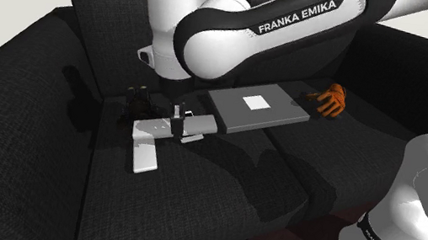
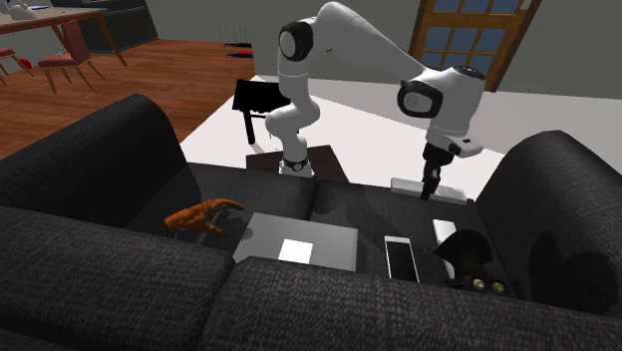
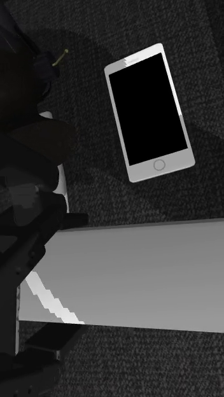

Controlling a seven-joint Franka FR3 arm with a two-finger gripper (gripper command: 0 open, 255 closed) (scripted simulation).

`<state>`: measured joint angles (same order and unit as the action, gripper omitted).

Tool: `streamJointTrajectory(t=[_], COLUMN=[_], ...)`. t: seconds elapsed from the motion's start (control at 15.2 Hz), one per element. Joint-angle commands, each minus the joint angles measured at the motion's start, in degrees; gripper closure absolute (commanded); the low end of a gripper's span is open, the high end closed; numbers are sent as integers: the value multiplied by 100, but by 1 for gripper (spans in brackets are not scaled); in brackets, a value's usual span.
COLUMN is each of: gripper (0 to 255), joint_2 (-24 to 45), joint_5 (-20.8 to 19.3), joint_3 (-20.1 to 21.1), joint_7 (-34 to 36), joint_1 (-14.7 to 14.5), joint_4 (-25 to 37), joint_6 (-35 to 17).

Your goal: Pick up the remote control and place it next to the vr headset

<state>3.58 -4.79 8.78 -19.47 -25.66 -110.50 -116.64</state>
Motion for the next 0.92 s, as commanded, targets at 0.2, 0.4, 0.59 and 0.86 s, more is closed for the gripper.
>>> streamJointTrajectory(t=[0.2, 0.4, 0.59, 0.86], gripper=[255, 255, 255, 255], joint_2=[119, 199, 290, 427], joint_5=[-39, -65, -95, -140], joint_3=[1, -2, -5, -13], joint_7=[52, 80, 110, 153], joint_1=[-6, -8, -9, -13], joint_4=[-251, -388, -514, -664], joint_6=[-370, -587, -801, -1084])
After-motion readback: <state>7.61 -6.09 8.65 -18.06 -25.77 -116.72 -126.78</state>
